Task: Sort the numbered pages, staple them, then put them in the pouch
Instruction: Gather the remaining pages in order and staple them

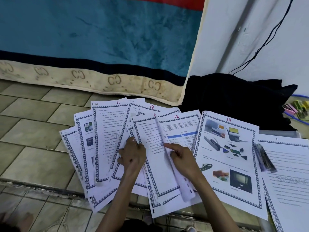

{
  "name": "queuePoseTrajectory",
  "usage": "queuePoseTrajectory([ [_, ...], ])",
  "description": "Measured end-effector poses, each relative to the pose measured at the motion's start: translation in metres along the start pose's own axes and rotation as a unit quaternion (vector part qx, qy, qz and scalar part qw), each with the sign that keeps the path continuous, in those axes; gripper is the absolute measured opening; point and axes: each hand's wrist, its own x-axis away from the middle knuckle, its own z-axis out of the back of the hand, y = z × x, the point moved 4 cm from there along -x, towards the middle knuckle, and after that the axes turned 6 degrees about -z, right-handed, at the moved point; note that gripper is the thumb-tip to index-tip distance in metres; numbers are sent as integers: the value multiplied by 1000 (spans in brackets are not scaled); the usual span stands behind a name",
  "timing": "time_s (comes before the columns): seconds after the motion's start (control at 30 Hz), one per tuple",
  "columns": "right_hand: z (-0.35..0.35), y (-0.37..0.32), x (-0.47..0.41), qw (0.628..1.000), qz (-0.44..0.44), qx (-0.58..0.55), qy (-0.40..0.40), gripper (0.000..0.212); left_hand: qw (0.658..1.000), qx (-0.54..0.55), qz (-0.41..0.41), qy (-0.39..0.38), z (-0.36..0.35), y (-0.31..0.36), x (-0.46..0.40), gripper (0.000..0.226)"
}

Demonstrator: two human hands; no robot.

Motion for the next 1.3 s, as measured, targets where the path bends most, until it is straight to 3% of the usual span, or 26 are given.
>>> queuePoseTrajectory([
  [0.1, -3, -5, 0, 1000, -21, 10, -18, 33, 1000, 16, 2, -6, 2, -3, -13, 43],
  [0.27, -3, -12, 2, 999, -34, 35, -16, 40, 998, -24, -27, -60, 3, 2, -22, 45],
  [0.43, -4, -17, 3, 998, -53, 29, -11, 56, 994, 10, -97, -42, 7, 20, -19, 25],
  [0.57, -7, -24, 3, 998, -36, 47, -8, 62, 977, 188, -79, -63, -2, 43, -7, 5],
  [0.7, 3, -16, -4, 999, -33, -6, 24, 62, 932, 325, -45, -152, -13, 55, 4, 10],
  [0.77, 14, -14, -4, 998, -17, -50, 42, 68, 961, 242, -80, -107, -8, 44, 1, 7],
  [0.87, 29, -13, -1, 994, 4, -103, 41, 72, 993, 76, -92, 18, 8, 19, -7, 36],
  [1.0, 38, -8, -4, 996, 12, -86, 36, 56, 991, 125, -33, 19, 16, 6, -8, 45],
  [1.17, 38, -8, -6, 997, -26, -62, 28, 41, 989, 130, -62, 37, 22, 17, -10, 35],
  [1.27, 34, -14, -2, 994, -29, -108, -6, 32, 975, 212, -53, -30, 9, 30, -5, 22],
  [1.3, 31, -16, -1, 992, -33, -115, -25, 40, 961, 266, -36, -68, 3, 35, 1, 17],
])
